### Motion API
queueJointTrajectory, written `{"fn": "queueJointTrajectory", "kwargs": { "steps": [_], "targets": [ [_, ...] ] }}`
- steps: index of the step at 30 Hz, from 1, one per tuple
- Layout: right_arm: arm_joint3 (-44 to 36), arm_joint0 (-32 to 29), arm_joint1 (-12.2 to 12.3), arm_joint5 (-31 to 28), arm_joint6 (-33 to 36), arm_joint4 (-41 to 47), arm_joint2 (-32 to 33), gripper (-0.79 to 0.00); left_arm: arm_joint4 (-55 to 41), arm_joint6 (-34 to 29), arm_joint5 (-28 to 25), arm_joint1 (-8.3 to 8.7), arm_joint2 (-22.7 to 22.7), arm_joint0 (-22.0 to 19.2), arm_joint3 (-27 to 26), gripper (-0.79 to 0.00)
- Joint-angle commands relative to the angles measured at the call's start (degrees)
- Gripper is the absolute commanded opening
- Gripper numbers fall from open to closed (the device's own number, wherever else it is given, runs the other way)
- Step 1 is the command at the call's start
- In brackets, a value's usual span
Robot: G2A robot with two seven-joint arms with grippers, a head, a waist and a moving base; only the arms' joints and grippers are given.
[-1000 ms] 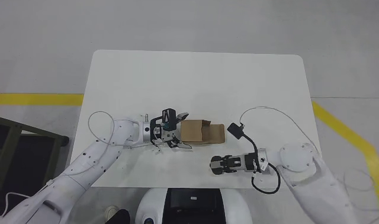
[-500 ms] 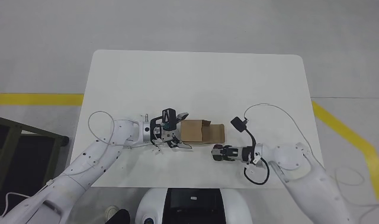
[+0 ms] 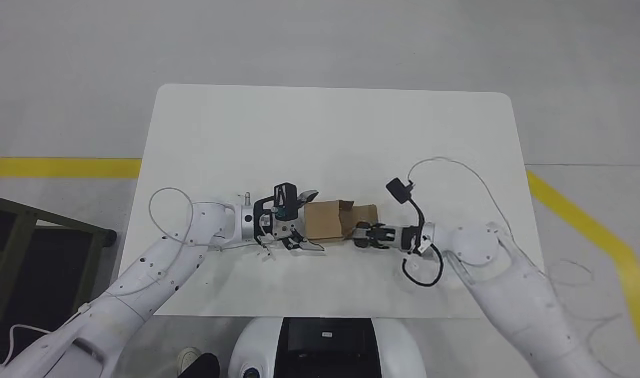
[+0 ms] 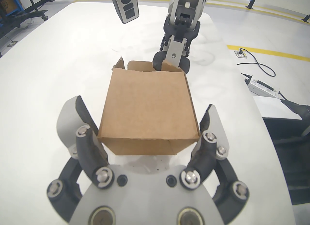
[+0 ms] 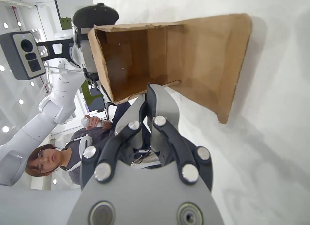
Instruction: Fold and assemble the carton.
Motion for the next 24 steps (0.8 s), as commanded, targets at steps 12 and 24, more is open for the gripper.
{"fn": "queueJointTrajectory", "kwargs": {
  "steps": [12,24],
  "targets": [
    [6.3,5.0,-2.2,-4.1,-0.8,3.8,-5.0,-0.785,0.0,0.0,0.0,0.00,0.0,0.0,0.0,0.000],
    [10.8,8.1,-4.3,-6.3,-1.6,6.2,-9.0,-0.785,0.0,0.0,0.0,0.00,0.0,0.0,0.0,0.000]
  ]
}}
